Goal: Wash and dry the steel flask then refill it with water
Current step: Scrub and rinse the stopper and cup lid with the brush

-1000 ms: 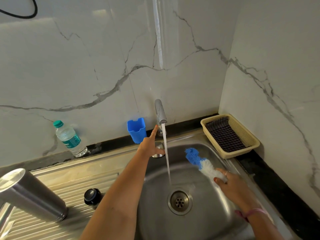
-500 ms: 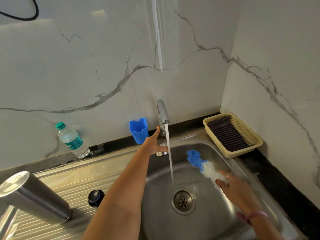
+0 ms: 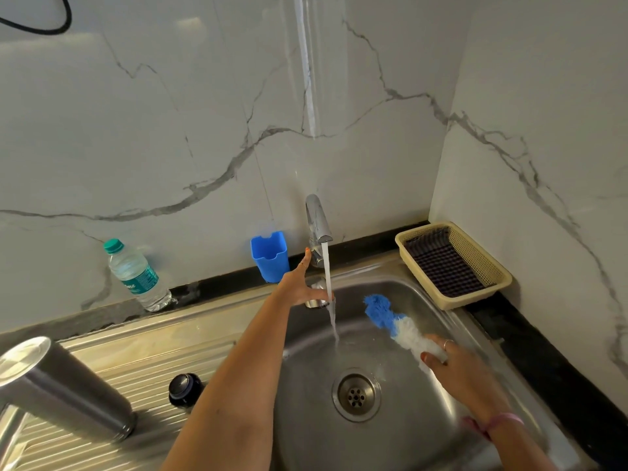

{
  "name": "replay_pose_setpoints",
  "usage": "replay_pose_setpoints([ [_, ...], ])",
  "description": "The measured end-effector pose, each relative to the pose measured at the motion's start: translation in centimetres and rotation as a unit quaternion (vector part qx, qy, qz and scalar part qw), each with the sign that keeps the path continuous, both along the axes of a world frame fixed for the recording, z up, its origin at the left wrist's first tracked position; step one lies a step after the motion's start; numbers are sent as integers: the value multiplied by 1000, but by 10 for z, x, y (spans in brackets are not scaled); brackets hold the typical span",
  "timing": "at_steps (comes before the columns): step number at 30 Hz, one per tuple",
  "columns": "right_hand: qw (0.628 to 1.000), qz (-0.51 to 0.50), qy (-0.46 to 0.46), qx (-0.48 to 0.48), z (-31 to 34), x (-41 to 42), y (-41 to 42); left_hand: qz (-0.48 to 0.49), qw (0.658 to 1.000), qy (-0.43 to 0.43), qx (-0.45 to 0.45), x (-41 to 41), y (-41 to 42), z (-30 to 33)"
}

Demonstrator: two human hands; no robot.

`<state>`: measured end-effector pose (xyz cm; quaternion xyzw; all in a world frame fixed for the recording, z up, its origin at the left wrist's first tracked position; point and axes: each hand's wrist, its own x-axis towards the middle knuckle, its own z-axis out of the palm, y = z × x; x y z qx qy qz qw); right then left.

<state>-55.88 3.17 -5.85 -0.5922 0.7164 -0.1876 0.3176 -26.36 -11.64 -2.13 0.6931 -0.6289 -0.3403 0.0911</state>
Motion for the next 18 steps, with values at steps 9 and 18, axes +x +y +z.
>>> replay_pose_setpoints([
  [9, 997, 60, -46, 13, 11, -13, -6, 328, 781, 507, 157, -21, 59, -45],
  [18, 985, 173, 26, 10, 49, 2, -29, 396, 646, 628, 179, -39, 61, -46],
])
